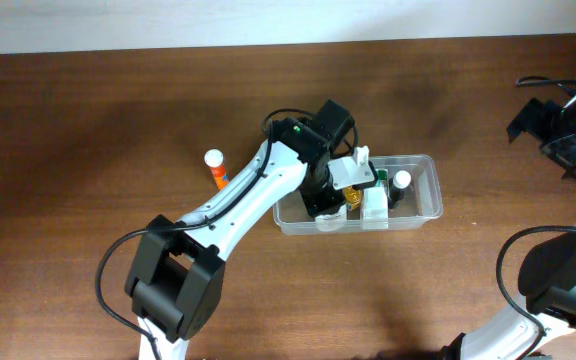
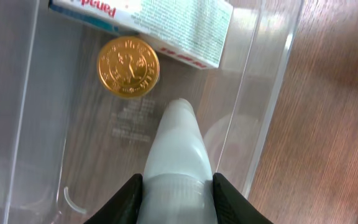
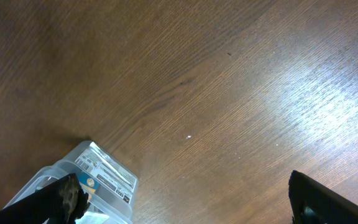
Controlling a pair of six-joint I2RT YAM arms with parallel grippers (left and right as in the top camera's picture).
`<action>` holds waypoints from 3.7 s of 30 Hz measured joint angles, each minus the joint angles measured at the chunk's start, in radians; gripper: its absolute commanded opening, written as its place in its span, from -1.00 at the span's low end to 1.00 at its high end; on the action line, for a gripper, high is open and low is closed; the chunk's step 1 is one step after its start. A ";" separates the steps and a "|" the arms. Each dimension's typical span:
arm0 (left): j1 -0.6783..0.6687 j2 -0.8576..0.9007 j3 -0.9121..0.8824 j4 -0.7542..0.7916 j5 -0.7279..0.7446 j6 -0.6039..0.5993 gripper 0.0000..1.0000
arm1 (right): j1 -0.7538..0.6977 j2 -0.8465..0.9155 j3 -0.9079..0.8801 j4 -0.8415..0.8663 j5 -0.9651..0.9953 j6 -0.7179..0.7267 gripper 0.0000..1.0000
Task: Pack container
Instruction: 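Carry the dropper bottle right into the container, then release the dropper bottle and lift left gripper away, then lower left gripper onto the orange tablet tube and grasp it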
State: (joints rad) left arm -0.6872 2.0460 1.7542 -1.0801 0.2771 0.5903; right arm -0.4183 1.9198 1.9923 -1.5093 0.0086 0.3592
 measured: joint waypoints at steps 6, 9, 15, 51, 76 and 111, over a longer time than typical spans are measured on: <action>0.000 0.000 0.000 0.019 0.039 0.019 0.03 | 0.000 0.000 0.000 0.000 0.000 0.000 0.97; 0.000 0.000 0.000 0.023 0.049 0.019 0.25 | 0.000 0.000 0.000 0.000 0.000 0.000 0.97; 0.000 0.000 0.024 0.033 0.054 0.004 0.99 | 0.000 0.000 0.000 0.000 0.000 0.000 0.97; 0.442 0.002 0.250 -0.322 -0.346 -0.876 0.99 | 0.000 0.000 0.000 0.000 0.000 0.000 0.97; 0.442 0.003 0.067 -0.196 -0.304 -0.881 0.80 | 0.000 0.000 0.000 0.000 0.000 0.000 0.97; 0.442 0.003 0.067 -0.167 -0.299 -0.879 -0.42 | 0.000 0.000 0.000 0.000 0.000 0.000 0.97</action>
State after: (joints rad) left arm -0.2455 2.0491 1.8210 -1.2476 -0.0223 -0.2882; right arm -0.4183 1.9202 1.9923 -1.5097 0.0086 0.3592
